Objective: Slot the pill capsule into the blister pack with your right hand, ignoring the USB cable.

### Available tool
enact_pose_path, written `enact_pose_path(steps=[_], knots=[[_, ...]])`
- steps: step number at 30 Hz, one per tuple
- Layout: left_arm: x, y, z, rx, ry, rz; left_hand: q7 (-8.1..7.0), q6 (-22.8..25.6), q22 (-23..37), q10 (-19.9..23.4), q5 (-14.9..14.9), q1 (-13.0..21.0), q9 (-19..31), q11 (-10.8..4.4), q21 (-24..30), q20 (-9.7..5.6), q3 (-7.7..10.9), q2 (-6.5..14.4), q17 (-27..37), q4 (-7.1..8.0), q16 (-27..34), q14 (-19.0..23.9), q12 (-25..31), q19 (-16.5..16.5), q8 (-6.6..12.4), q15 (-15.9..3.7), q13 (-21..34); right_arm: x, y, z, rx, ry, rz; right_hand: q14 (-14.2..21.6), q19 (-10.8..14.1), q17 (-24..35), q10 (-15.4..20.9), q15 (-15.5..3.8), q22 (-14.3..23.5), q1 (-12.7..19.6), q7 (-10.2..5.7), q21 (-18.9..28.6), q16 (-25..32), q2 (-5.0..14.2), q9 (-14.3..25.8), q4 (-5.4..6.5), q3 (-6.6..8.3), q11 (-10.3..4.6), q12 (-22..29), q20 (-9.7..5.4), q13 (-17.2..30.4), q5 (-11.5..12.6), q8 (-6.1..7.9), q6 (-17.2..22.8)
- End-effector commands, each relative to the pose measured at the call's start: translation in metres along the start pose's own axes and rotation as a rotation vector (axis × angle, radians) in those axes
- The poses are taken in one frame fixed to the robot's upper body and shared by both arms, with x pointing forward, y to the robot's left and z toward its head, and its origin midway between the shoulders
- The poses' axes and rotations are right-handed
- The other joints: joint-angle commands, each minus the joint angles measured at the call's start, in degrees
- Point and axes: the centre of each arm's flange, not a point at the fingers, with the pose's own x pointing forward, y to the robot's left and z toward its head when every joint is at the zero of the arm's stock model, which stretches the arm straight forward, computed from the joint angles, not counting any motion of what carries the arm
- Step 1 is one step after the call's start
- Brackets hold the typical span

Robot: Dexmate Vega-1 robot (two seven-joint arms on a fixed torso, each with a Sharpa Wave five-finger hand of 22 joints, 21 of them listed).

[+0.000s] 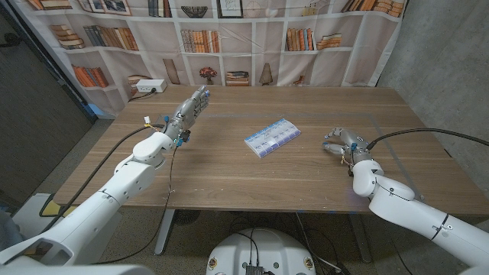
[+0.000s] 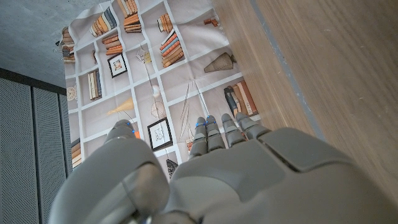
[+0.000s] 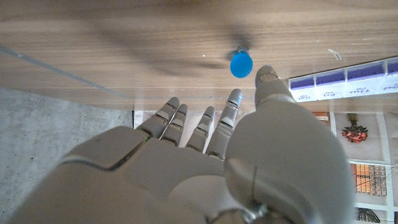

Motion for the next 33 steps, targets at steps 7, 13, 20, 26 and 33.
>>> enact_pose_path(steps=[7, 13, 20, 26, 33], knots=[[-0.005, -0.001, 0.002, 0.013, 0.018, -0.006, -0.16, 0.85, 0.34, 0.75, -0.20, -0.08, 0.12, -0.08, 0.53, 0.28, -0.09, -0.28, 0.28, 0.10, 0.44, 0.90, 0.05, 1.20, -0.03, -0.03, 0.25, 0.006, 0.007, 0.001, 0.006, -0.008, 0.007, 1.90, 1.84, 0.23, 2.22, -4.98, 0.16, 1.33, -0.15, 1.14, 0.44, 0.60, 0.47, 0.00, -1.16, 0.25, 0.82, -2.95, 0.29, -0.32, 1.17, 4.04], [-0.002, -0.005, -0.002, 0.011, 0.035, -0.036, -0.17, 1.78, 0.35, 1.62, -0.41, -0.25, 0.13, -0.24, 0.79, 0.49, -0.28, -0.15, 0.30, 0.26, 0.74, 2.02, 0.24, 2.12, 0.18, -0.04, 0.25, 0.008, 0.008, -0.002, 0.013, -0.015, 0.016, 3.08, 3.58, 0.24, 2.79, -5.65, 0.09, 1.89, -0.15, 1.56, 0.62, 0.74, 0.43, -0.02, -1.75, 1.26, 0.91, -2.37, 0.28, -0.50, 0.99, 4.82], [-0.001, -0.006, -0.003, 0.012, 0.035, -0.040, -0.10, 2.29, 0.35, 2.05, -0.53, -0.35, 0.13, -0.14, 0.82, 0.51, -0.40, -0.09, 0.30, 0.36, 0.74, 2.30, 0.31, 2.38, 0.27, 0.00, 0.25, 0.008, 0.008, -0.003, 0.008, -0.010, 0.020, 3.71, 4.53, 0.23, 3.18, -5.70, 0.03, 2.29, -0.15, 1.72, 0.68, 0.88, 0.39, -0.06, -2.01, 1.49, 0.99, -2.14, 0.28, -0.62, 0.80, 5.05], [0.000, -0.007, -0.003, 0.010, 0.035, -0.044, -0.12, 2.46, 0.35, 2.19, -0.59, -0.41, 0.13, -0.06, 0.77, 0.53, -0.47, -0.06, 0.31, 0.41, 0.69, 2.31, 0.30, 2.38, 0.27, 0.00, 0.25, 0.007, 0.007, -0.006, 0.005, -0.005, 0.021, 3.88, 5.05, 0.26, 3.07, -5.44, 0.00, 2.63, -0.10, 1.70, 0.58, 0.96, 0.29, -0.09, -2.30, 2.06, 0.86, -1.87, 0.28, -0.74, 0.20, 4.30], [0.002, -0.009, -0.003, 0.010, 0.034, -0.049, -0.10, 2.59, 0.35, 2.31, -0.69, -0.48, 0.14, -0.30, 0.67, 0.70, -0.58, -0.01, 0.31, 0.48, 0.61, 2.33, 0.24, 2.29, 0.22, 0.09, 0.25, 0.007, 0.007, -0.006, 0.004, -0.004, 0.018, 3.59, 4.97, 0.33, 2.37, -4.93, -0.02, 2.86, 0.00, 1.34, 0.32, 0.77, 0.08, -0.03, -2.98, 2.65, 0.50, -1.15, 0.31, -0.85, -1.27, 1.67]])
